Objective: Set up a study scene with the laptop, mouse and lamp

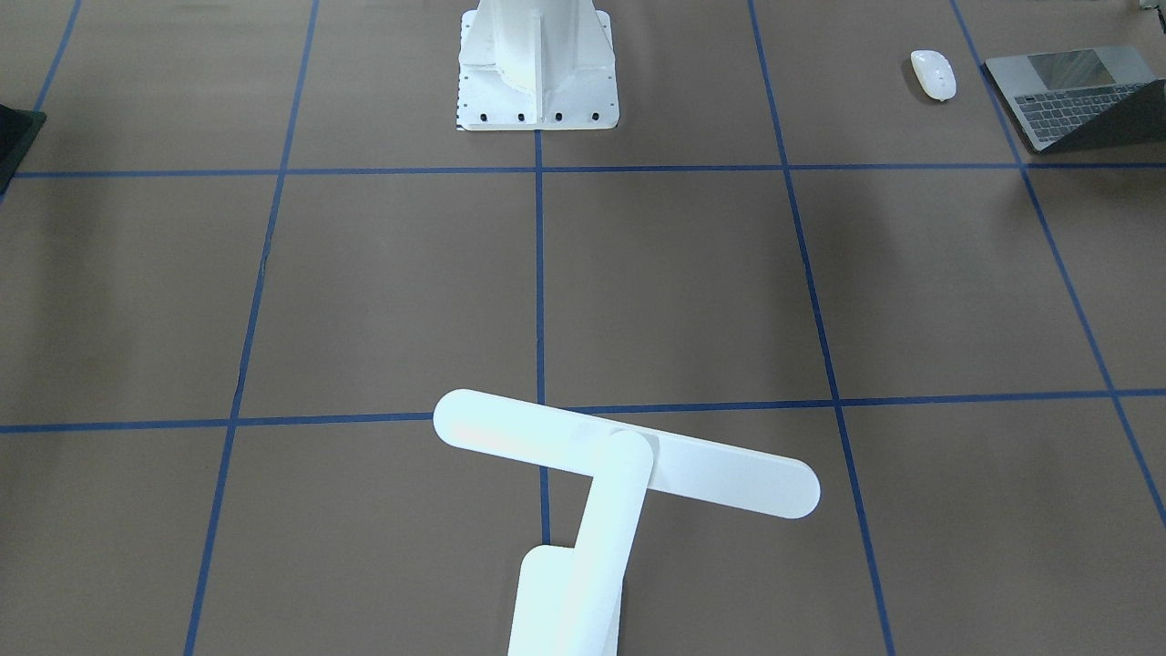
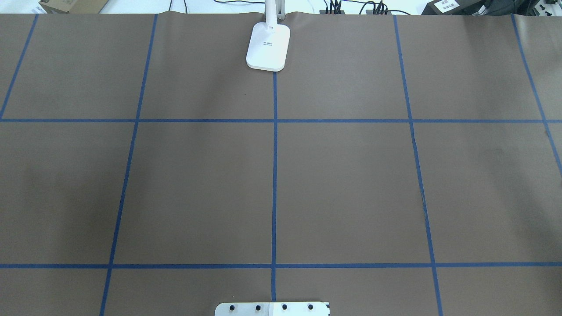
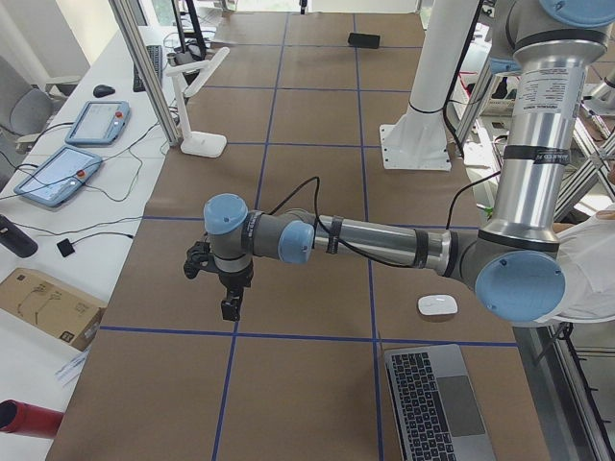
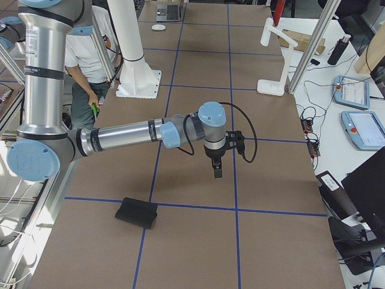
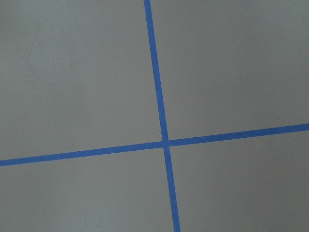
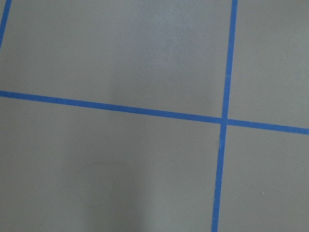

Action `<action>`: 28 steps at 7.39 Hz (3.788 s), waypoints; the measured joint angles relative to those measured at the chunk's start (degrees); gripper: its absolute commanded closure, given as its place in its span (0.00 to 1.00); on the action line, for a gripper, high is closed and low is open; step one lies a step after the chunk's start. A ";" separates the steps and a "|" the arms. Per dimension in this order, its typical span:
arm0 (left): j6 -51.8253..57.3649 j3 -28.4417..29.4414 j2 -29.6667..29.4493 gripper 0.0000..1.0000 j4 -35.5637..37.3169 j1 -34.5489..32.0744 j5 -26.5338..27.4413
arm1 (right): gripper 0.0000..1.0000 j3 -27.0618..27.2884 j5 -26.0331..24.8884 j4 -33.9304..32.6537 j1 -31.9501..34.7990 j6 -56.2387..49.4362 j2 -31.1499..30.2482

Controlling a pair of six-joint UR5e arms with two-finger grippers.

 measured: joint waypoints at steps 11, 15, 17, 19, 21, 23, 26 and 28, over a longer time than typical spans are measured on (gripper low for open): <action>0.07 -3.52 2.46 0.01 -0.06 -0.24 -0.46 | 0.01 -0.13 4.04 0.00 0.00 0.16 -0.23; -7.79 -7.65 6.54 0.01 0.15 -0.31 -0.54 | 0.01 -1.52 6.32 0.02 -1.20 0.23 0.87; -11.54 -9.04 9.37 0.01 0.75 -2.73 -0.99 | 0.01 -3.37 7.59 0.13 -1.89 0.36 1.61; -16.45 -9.10 13.03 0.01 1.20 -7.72 -1.21 | 0.01 -7.15 8.50 0.17 -2.39 0.50 3.53; -22.97 -9.29 17.23 0.01 1.47 -12.82 -1.31 | 0.01 -8.16 8.99 0.18 -2.51 0.67 4.02; -27.52 -9.93 21.46 0.01 3.84 -20.38 -2.78 | 0.01 -7.92 9.75 0.48 -2.70 0.61 4.05; -37.86 -13.09 27.79 0.03 7.16 -28.82 -3.43 | 0.01 -7.64 9.50 3.57 -3.27 0.42 3.41; -46.66 -13.34 29.03 0.03 7.35 -29.31 -2.38 | 0.01 -7.61 9.53 5.83 -3.45 0.27 3.07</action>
